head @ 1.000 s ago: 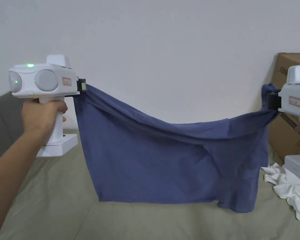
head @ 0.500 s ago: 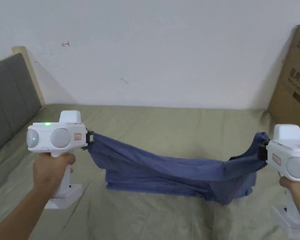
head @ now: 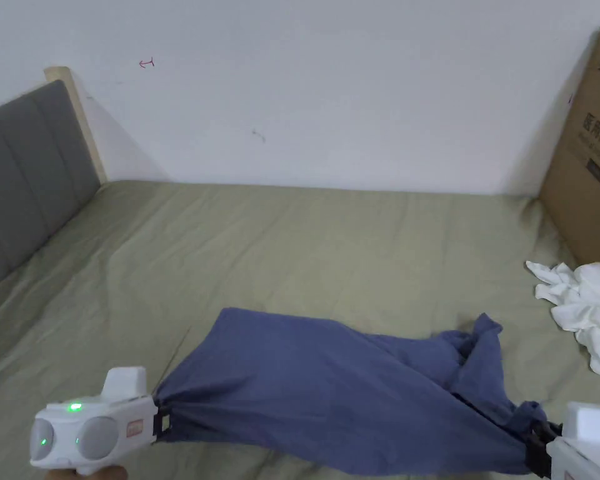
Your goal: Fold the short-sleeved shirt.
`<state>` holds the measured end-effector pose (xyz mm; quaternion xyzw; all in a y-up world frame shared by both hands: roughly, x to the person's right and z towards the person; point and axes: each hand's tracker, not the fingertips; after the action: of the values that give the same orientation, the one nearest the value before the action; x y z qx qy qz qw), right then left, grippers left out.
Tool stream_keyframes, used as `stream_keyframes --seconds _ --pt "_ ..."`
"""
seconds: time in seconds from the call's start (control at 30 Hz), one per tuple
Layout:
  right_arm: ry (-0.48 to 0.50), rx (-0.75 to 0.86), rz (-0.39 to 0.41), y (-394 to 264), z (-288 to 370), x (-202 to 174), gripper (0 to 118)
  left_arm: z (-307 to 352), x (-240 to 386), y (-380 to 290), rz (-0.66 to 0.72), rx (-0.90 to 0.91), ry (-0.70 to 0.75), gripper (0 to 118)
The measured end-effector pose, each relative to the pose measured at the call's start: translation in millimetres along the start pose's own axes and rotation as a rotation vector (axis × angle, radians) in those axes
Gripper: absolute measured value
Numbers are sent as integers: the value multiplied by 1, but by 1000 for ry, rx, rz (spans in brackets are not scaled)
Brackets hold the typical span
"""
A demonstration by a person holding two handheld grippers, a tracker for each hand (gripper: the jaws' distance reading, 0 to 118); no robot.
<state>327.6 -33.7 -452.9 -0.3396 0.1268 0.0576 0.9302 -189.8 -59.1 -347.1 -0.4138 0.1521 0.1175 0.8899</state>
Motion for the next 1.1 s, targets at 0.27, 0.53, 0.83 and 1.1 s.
stream_keyframes --seconds 0.27,0.53,0.83,1.1 --pt "-10 -38 -68 -75 45 20 8 59 -36 -82 41 -6 21 2" --pt "-34 -175 -15 -125 79 9 8 82 -45 -134 20 -63 65 2" --pt "-56 -381 -39 -156 35 1 8 39 -33 -155 17 -239 132 2" --pt "-29 -237 -74 -119 57 10 72 75 -10 -125 114 -109 42 98"
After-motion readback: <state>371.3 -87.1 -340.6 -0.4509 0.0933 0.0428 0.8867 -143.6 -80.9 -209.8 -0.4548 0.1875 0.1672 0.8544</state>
